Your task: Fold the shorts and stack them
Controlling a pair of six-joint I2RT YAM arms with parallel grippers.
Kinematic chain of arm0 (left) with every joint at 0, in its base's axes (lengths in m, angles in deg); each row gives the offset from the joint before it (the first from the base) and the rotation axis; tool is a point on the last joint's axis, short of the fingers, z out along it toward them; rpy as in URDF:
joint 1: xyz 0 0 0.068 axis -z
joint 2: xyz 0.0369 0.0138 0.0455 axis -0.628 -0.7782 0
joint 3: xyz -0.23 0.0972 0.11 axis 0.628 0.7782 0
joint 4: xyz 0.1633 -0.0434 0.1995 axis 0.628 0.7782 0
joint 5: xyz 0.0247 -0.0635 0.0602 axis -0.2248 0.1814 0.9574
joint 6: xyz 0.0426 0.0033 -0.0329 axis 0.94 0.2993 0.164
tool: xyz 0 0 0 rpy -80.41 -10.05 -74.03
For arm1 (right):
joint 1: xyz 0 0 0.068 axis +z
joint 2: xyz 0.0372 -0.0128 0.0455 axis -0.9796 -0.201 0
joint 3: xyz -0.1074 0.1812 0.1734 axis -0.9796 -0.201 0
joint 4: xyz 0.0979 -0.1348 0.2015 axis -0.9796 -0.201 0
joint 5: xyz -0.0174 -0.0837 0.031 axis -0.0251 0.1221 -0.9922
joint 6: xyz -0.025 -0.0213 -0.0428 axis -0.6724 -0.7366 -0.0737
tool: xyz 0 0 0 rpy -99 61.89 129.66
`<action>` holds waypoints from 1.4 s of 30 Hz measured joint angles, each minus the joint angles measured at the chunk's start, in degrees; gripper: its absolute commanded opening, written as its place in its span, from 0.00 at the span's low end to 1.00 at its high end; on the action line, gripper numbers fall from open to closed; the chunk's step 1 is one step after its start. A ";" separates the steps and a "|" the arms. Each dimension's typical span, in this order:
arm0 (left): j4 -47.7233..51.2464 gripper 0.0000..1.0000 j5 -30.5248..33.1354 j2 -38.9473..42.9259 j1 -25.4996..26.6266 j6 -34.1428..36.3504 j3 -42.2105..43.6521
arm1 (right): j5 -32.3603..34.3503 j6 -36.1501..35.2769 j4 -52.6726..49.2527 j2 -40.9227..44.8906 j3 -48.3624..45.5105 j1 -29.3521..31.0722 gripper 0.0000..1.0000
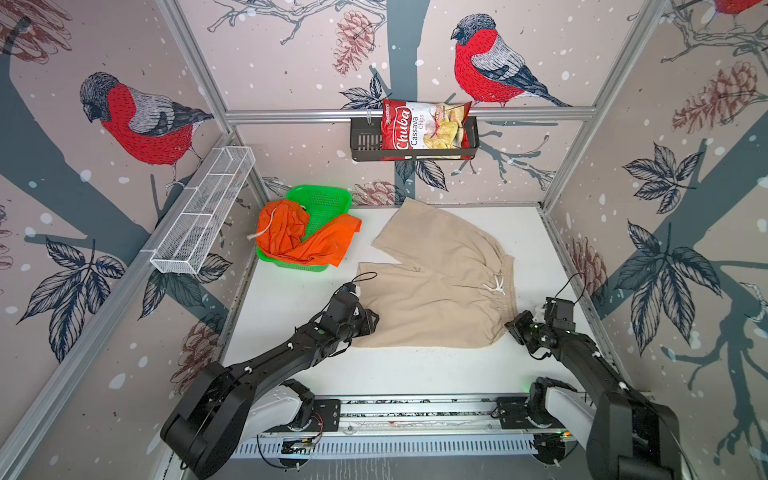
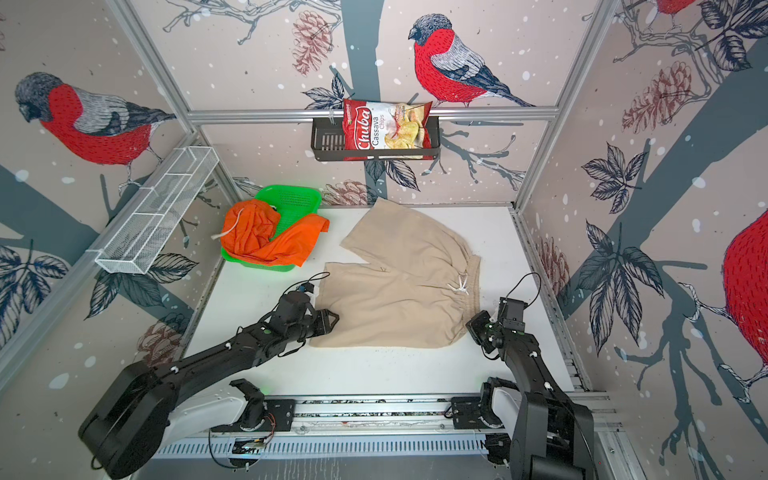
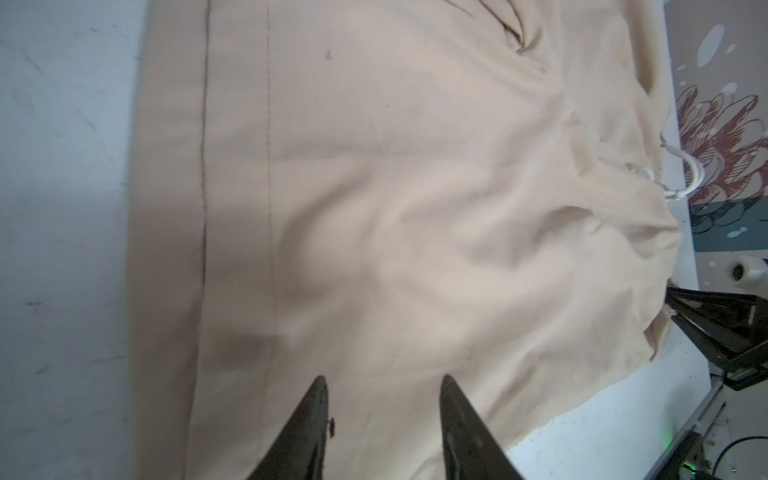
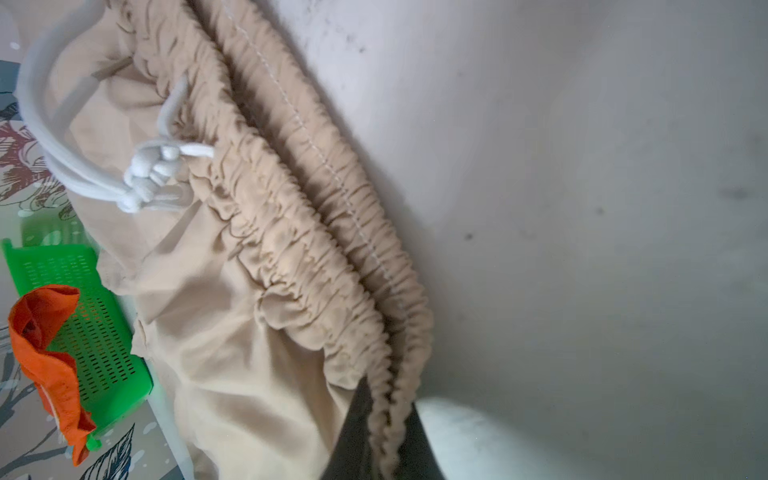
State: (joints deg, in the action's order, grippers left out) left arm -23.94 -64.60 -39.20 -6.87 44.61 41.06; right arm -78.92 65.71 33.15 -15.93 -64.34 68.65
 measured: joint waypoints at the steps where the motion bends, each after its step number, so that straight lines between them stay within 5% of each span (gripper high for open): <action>1: 0.70 0.56 0.02 1.05 0.00 -1.16 -0.15 | -0.37 0.00 0.50 0.31 -0.39 0.00 0.07; 10: 9.90 0.72 0.72 13.73 0.00 -12.02 -1.86 | -2.01 0.44 1.20 3.39 -1.01 0.13 0.08; 16: 19.28 0.71 6.05 21.62 -0.35 -26.34 -4.50 | -2.23 1.22 0.57 5.55 -0.76 0.28 0.08; 28: 39.28 0.55 4.52 13.68 -0.59 -44.19 -7.96 | -2.23 1.20 -0.48 6.10 -0.48 0.37 0.09; 34: 38.58 0.46 4.42 14.67 -1.14 -47.60 -4.35 | -2.25 1.20 -0.50 6.82 -0.48 0.37 0.09; 42: 33.73 0.45 3.15 12.24 -1.77 -48.50 -1.53 | -2.45 1.20 -0.50 6.82 -0.48 0.39 0.09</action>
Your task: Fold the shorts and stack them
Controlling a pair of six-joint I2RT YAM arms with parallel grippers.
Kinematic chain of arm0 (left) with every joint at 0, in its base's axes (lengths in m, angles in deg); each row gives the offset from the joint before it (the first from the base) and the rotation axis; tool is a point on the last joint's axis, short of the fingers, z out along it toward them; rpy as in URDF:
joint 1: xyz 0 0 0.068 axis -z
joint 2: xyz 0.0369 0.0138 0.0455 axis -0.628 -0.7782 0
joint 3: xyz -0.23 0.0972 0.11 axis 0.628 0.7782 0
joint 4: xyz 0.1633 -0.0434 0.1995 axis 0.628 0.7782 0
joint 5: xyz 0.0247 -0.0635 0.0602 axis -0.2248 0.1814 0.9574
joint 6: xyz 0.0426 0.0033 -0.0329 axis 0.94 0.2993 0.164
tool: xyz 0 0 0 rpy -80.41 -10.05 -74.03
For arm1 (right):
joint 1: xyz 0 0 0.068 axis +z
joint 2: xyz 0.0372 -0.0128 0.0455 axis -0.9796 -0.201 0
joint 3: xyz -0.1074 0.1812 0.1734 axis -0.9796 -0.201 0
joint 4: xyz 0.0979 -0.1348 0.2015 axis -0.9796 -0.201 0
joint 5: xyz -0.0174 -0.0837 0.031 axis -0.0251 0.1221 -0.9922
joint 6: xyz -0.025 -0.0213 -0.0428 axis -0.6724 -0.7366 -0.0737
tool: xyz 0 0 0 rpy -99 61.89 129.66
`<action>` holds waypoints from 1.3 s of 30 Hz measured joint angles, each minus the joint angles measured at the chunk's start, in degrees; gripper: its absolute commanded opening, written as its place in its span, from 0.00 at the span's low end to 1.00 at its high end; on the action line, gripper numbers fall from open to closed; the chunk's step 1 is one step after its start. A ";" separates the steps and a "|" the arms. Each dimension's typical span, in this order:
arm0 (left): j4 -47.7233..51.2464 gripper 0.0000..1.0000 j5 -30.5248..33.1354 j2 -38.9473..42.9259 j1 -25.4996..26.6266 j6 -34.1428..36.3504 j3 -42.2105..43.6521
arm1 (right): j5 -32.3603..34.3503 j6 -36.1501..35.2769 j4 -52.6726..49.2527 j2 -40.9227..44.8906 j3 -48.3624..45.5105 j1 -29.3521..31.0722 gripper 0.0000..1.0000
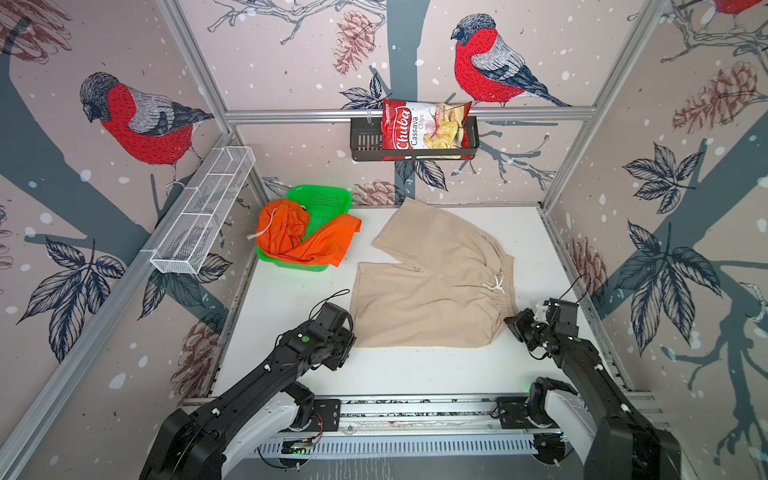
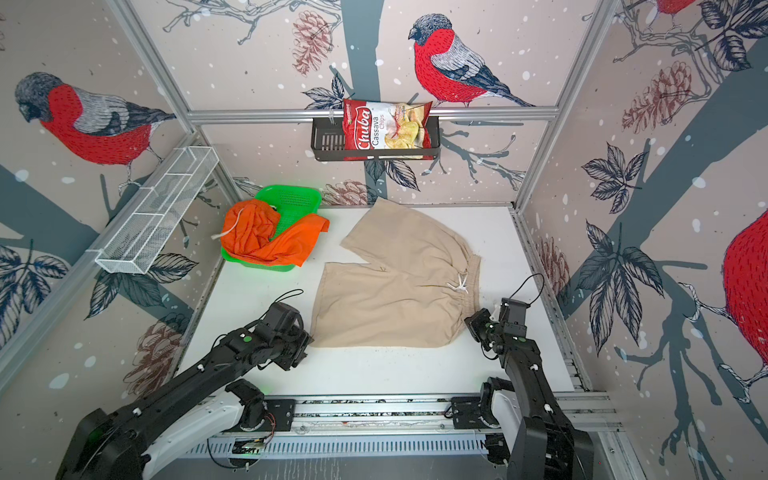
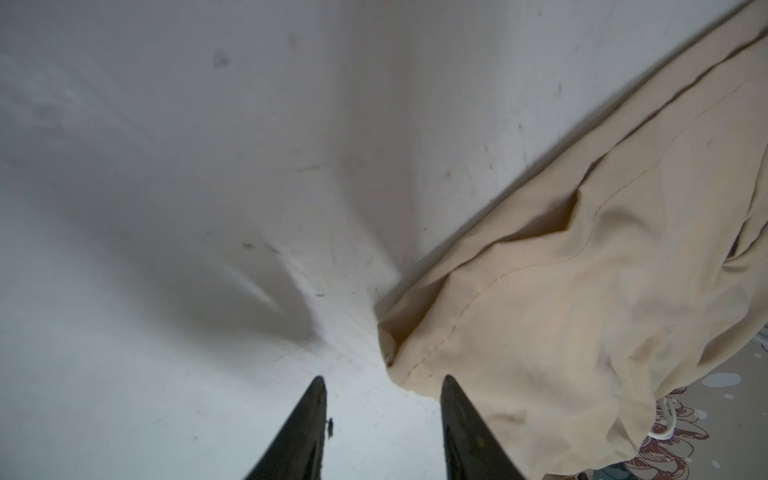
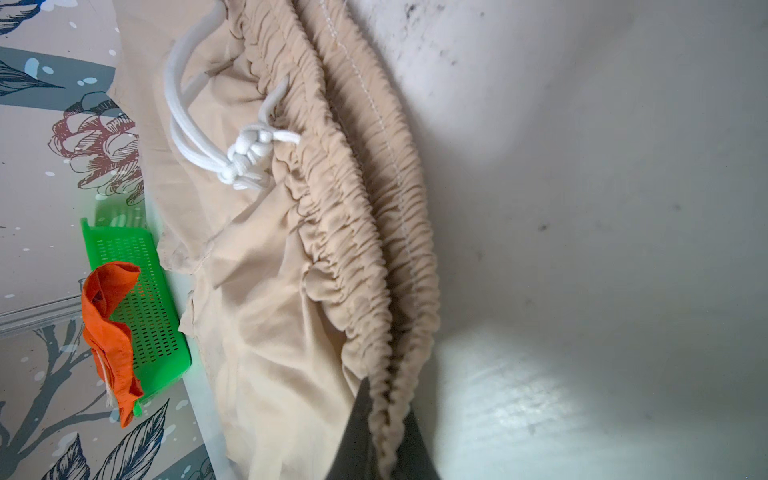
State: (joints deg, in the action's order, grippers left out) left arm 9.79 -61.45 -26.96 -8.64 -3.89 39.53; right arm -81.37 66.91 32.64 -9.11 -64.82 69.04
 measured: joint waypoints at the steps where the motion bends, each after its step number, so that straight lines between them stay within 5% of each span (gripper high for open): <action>1: -0.83 0.45 -0.02 -0.52 -0.09 0.00 0.04 | -0.02 0.00 0.02 0.04 0.00 0.00 0.09; 24: -9.42 0.34 -0.50 -7.45 -2.27 1.68 1.44 | -0.57 0.04 0.00 0.83 0.00 0.26 0.08; 33: -11.30 0.01 0.02 -9.03 -2.51 2.10 1.46 | -0.90 0.02 0.00 1.01 0.02 0.28 0.05; 39: -10.56 0.00 0.22 -7.17 -2.62 2.05 1.62 | -0.83 0.04 0.07 1.01 0.02 2.91 0.05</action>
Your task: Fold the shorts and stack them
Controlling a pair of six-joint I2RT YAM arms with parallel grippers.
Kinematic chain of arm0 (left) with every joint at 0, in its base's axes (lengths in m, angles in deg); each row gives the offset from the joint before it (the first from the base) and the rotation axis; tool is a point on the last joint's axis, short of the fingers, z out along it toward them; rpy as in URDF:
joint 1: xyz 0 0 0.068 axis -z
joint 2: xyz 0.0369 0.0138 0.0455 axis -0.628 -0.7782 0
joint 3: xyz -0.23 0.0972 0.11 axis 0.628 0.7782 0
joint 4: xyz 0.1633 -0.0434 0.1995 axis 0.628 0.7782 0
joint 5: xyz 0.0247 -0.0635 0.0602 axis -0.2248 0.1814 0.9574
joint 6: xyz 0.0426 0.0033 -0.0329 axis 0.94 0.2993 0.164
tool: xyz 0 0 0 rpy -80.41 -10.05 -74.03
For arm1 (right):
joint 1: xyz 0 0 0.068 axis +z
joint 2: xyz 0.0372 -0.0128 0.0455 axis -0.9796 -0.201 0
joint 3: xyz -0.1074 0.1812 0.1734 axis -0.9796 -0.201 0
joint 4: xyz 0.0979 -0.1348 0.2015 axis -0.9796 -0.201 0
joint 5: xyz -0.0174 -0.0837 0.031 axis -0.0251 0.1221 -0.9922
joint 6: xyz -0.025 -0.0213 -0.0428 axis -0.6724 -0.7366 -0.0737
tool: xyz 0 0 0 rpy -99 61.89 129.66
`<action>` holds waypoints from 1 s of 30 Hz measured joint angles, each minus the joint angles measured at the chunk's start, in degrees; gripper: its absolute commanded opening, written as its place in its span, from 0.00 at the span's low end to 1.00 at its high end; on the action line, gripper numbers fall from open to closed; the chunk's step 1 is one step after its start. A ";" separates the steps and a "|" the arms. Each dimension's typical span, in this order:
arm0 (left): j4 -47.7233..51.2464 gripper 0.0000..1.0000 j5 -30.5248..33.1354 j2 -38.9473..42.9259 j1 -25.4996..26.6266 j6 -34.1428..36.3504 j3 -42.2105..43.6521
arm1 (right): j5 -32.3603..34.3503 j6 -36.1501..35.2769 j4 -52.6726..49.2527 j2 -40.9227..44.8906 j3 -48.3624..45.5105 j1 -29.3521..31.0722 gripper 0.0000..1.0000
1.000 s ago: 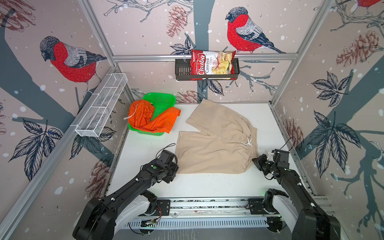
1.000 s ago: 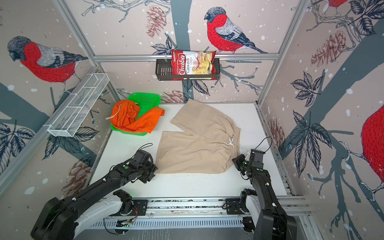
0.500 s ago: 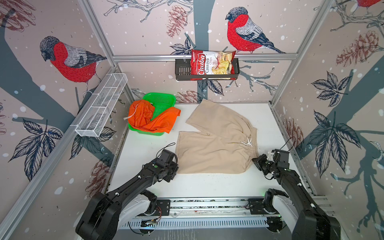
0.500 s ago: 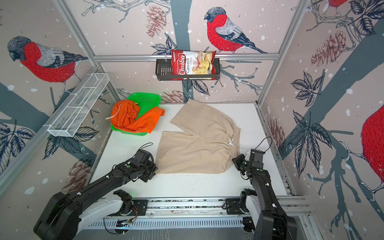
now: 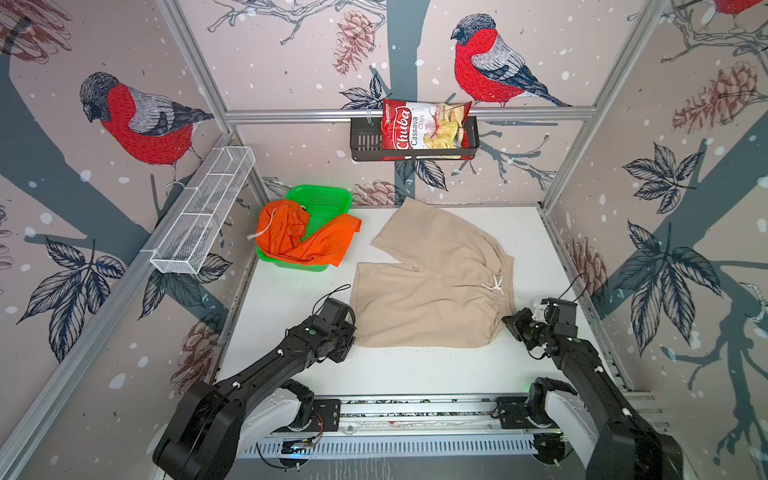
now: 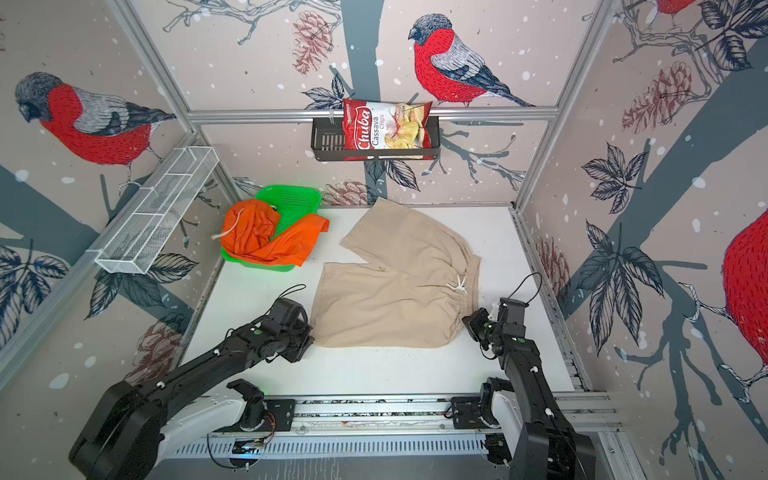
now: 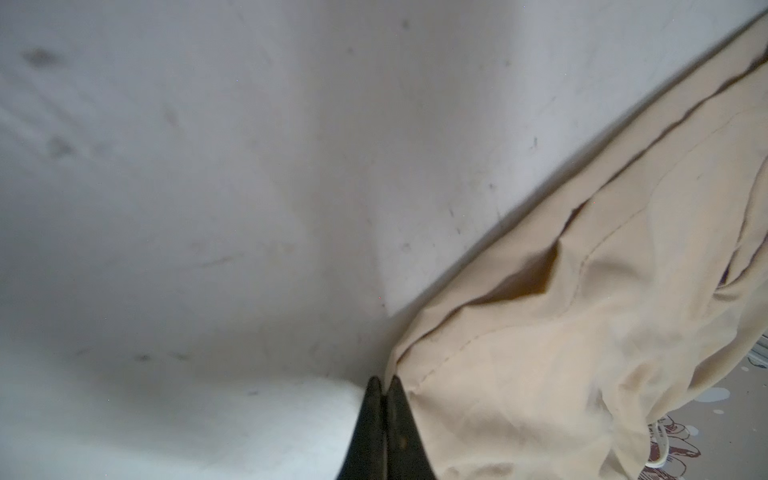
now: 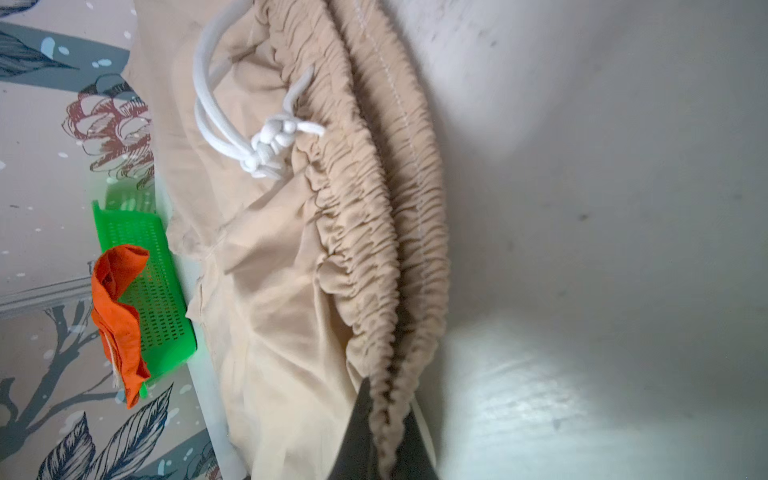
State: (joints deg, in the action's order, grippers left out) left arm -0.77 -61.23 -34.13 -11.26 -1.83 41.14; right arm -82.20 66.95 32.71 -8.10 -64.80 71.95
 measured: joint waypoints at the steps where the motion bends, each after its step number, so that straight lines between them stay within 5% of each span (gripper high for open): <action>1: 0.37 0.00 0.02 0.81 0.00 -0.02 0.22 | 0.07 0.00 0.07 -0.28 0.07 1.20 0.05; 9: 6.10 0.00 -0.02 12.20 -0.02 -2.05 3.23 | 2.29 3.37 2.49 -3.58 0.79 12.26 0.05; 16: 13.55 0.00 1.53 25.44 -0.02 -3.19 4.22 | 4.70 6.23 -3.37 5.68 0.90 16.72 0.01; 30: 20.44 0.00 7.32 23.02 -0.04 5.99 -7.28 | 9.27 4.59 -25.05 14.47 11.58 16.55 0.00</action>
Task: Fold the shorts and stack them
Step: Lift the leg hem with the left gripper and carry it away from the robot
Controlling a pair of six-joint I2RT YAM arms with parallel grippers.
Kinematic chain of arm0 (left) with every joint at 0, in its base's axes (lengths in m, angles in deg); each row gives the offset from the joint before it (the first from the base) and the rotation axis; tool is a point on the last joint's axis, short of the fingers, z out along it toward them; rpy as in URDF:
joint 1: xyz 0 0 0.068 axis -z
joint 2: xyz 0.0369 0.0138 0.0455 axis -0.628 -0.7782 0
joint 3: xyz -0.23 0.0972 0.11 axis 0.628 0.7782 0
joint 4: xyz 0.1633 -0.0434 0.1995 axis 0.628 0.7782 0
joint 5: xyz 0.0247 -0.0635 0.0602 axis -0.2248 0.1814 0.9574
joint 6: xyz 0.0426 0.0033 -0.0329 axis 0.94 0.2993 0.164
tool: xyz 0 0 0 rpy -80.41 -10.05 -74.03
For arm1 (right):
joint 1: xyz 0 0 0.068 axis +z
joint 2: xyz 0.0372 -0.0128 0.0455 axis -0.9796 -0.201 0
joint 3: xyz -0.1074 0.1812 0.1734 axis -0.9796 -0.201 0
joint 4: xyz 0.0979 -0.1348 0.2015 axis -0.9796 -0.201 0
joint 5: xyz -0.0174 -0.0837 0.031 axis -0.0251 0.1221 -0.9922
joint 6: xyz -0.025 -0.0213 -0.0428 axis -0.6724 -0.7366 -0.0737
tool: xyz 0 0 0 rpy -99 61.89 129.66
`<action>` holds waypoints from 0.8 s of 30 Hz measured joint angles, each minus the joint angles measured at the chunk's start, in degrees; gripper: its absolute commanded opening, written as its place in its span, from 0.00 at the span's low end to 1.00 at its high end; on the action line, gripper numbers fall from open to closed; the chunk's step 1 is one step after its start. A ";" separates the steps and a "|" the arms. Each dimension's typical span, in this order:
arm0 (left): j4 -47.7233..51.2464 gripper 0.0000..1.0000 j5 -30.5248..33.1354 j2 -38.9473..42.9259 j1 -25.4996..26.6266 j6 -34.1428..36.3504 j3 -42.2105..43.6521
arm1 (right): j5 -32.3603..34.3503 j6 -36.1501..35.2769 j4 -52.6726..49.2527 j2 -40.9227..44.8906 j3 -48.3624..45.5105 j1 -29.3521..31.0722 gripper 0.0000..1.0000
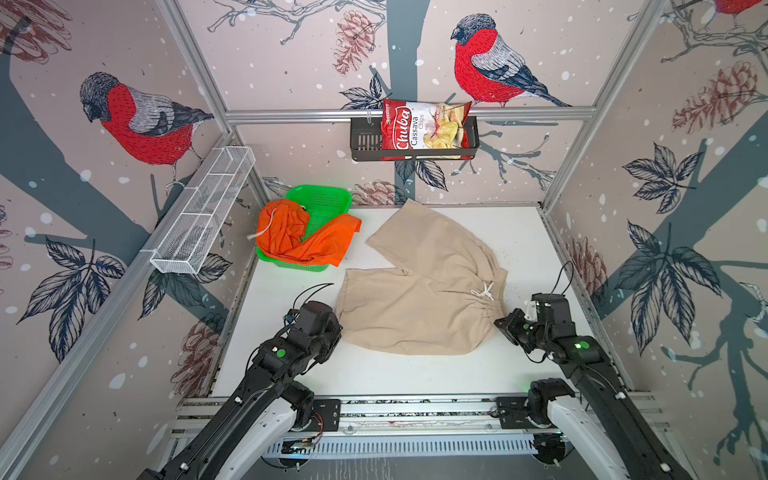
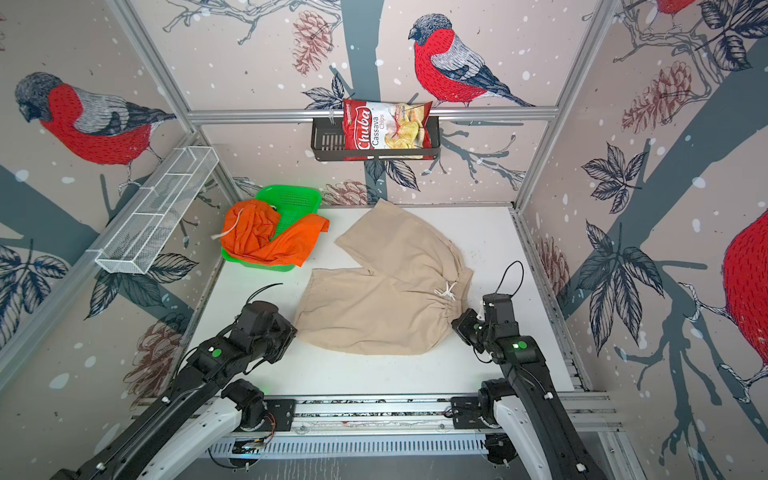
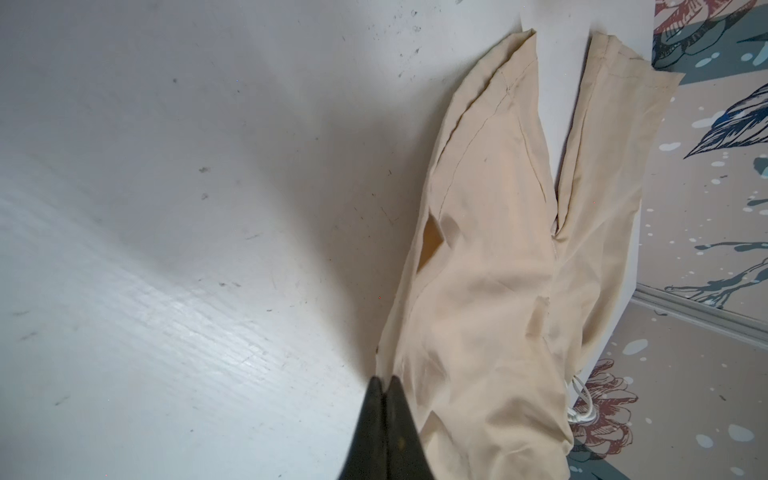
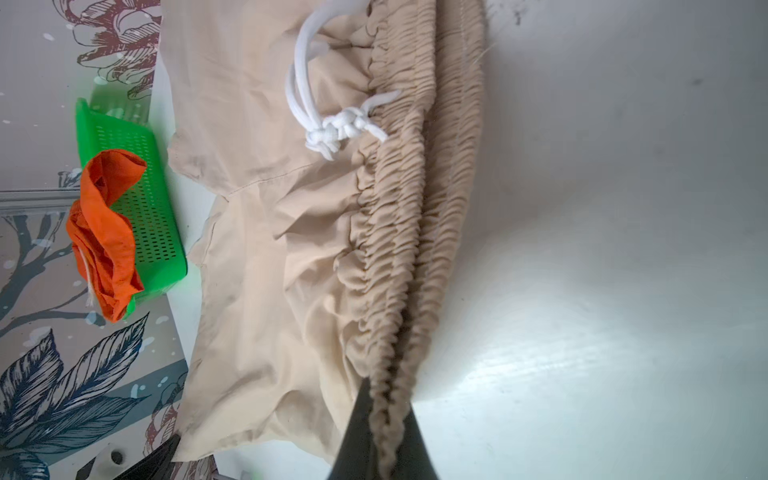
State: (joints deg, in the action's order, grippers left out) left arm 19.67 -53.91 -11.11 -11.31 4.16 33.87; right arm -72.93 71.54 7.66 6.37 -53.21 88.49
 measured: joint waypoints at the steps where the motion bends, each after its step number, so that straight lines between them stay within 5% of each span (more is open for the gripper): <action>1: 0.42 0.00 0.04 0.59 0.00 0.13 0.00 | 0.63 -0.09 -2.12 1.40 0.57 0.00 0.00; 12: 5.35 0.00 2.23 2.82 0.00 3.37 -3.02 | 3.65 0.35 -18.51 11.58 3.48 0.00 0.00; 24: 1.31 0.00 9.66 -10.86 0.00 15.43 -17.94 | 5.11 -1.68 -16.55 2.25 15.23 0.00 0.00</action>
State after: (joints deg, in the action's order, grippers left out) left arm 20.98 -44.25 -21.98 -11.31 19.59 15.92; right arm -67.81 69.86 -8.88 8.62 -37.98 88.49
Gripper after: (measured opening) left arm 0.050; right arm 0.076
